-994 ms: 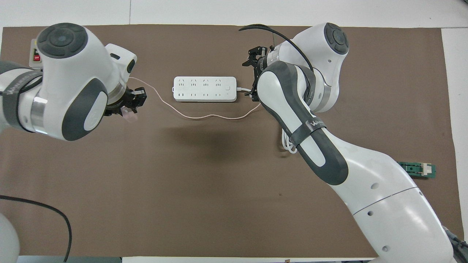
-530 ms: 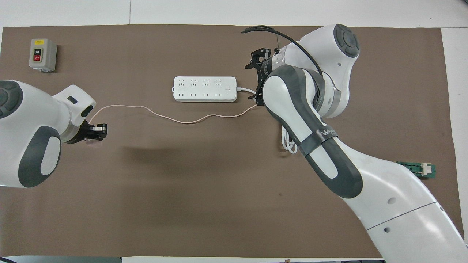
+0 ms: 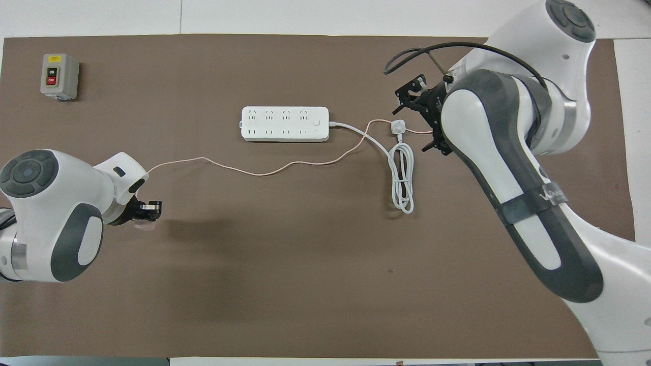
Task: Unplug charger and place it aside
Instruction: 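Release the charger on the mat while the right gripper withdraws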
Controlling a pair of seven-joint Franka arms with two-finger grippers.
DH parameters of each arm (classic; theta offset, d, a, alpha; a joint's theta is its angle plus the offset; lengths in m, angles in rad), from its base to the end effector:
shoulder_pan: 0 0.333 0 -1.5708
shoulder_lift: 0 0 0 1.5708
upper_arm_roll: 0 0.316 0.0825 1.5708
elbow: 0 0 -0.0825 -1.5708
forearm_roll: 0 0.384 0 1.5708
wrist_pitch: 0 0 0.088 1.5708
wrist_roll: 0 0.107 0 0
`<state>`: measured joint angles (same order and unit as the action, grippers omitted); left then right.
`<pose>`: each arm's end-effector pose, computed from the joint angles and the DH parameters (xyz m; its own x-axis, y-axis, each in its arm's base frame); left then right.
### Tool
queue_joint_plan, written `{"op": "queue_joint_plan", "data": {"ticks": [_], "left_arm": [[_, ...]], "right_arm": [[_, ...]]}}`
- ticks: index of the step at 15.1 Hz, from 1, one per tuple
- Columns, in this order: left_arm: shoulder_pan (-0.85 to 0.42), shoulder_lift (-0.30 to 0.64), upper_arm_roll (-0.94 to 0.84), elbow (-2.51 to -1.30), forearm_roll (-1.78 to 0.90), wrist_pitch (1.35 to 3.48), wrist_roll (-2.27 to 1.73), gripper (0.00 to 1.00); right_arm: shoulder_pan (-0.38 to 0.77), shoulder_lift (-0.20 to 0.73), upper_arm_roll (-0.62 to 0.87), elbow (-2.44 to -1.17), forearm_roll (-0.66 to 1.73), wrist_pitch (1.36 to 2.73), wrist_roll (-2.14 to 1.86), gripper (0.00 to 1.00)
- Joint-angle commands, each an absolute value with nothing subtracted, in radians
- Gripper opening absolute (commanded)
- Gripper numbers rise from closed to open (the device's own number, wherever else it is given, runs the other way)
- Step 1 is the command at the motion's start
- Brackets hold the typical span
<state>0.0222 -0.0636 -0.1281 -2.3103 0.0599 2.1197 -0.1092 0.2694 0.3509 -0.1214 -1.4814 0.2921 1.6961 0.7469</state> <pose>0.4848 -0.0489 0.3603 0.9923 -0.0260 -0.1214 -0.0345 -0.9971 -0.0684 0.6388 0.1335 0.4680 0.7745 -0.5756 -0.2623 -0.6122 -0.7864 -0.0818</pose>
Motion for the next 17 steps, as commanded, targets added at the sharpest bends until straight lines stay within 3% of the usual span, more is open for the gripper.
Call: {"op": "queue_joint_plan", "data": {"ticks": [1, 2, 6, 14, 17], "left_arm": [[0.119, -0.098, -0.13, -2.367, 0.043, 2.163, 0.006, 0.87], [0.162, -0.095, -0.13, -2.365, 0.043, 2.163, 0.058, 1.0], [0.284, -0.095, -0.13, -2.289, 0.041, 2.107, 0.192, 1.0], [0.295, -0.02, -0.129, -1.837, 0.017, 1.787, 0.109, 1.0], [0.295, -0.021, -0.129, -1.721, 0.015, 1.729, 0.074, 1.0]], "right_arm": [[0.235, 0.276, -0.117, -1.531, 0.18, 1.637, 0.49, 1.0], [0.224, 0.259, -0.117, -1.531, 0.161, 1.617, 0.436, 1.0], [0.178, 0.184, -0.115, -1.539, 0.117, 1.556, 0.309, 1.0], [0.097, 0.068, -0.095, -1.542, 0.009, 1.457, 0.114, 1.0], [0.084, 0.038, -0.095, -1.546, 0.011, 1.431, 0.109, 1.0]]}}
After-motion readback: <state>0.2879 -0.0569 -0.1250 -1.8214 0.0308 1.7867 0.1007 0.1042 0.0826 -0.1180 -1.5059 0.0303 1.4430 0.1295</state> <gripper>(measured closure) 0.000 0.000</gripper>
